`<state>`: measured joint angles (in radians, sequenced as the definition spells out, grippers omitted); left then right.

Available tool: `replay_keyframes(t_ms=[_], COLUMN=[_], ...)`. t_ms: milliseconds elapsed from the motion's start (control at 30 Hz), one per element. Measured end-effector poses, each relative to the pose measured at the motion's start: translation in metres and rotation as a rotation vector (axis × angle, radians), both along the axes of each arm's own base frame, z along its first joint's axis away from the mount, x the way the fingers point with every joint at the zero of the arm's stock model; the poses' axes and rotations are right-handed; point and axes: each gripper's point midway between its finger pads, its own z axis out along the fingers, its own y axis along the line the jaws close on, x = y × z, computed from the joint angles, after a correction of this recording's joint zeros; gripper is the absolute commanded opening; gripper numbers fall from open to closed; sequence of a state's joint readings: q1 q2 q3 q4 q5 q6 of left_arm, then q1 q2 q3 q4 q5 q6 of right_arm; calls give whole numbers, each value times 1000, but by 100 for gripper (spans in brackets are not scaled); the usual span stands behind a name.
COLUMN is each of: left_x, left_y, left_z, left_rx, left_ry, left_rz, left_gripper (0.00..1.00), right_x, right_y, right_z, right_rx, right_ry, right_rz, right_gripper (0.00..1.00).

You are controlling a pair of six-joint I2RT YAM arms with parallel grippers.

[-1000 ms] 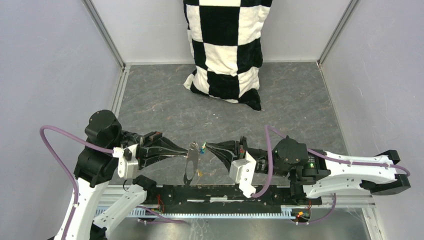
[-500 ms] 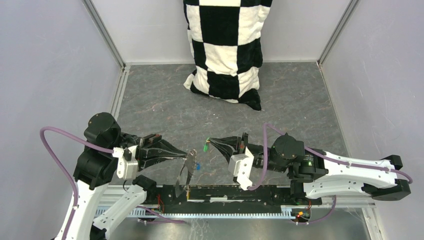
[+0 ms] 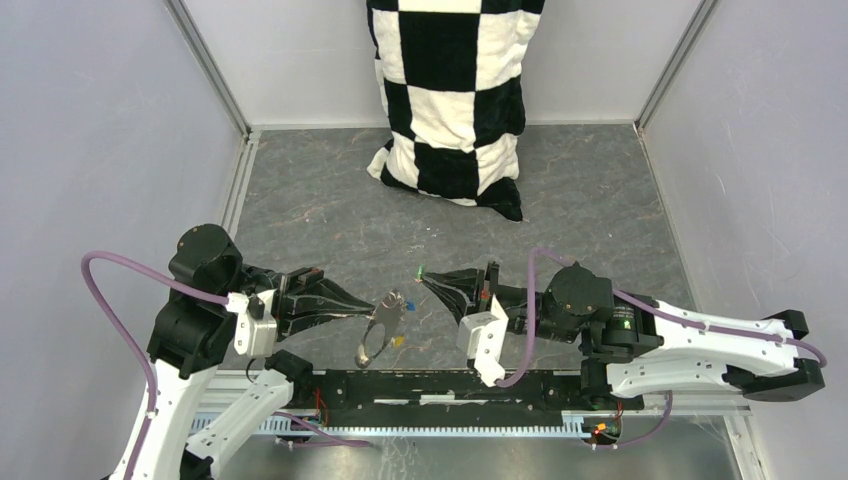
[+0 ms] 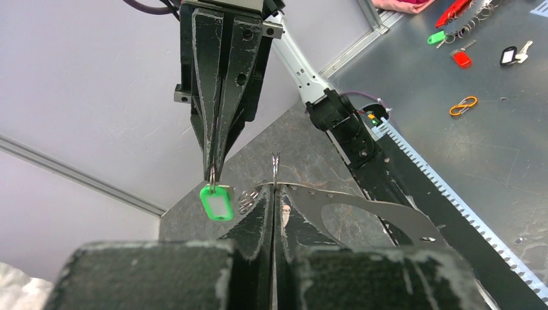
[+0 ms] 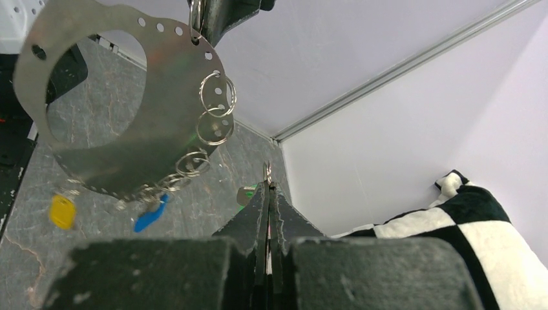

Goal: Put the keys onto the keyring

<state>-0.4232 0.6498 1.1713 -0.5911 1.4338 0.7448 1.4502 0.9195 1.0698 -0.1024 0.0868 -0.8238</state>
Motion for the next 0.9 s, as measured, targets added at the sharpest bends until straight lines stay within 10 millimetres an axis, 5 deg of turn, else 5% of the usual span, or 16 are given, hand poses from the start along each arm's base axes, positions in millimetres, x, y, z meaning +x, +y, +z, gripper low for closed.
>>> replay_keyframes(t_ms=[900], left_x=[-2], left_y=[0], left_z=[-3], left_rx=[15], left_ry=[49], left_rz=[-8], left_gripper=[2], right_x=[-13], right_y=[20], right_z=[-8], right_rx=[-122], right_ry=[-152], right_rz=[113], right_gripper=[0])
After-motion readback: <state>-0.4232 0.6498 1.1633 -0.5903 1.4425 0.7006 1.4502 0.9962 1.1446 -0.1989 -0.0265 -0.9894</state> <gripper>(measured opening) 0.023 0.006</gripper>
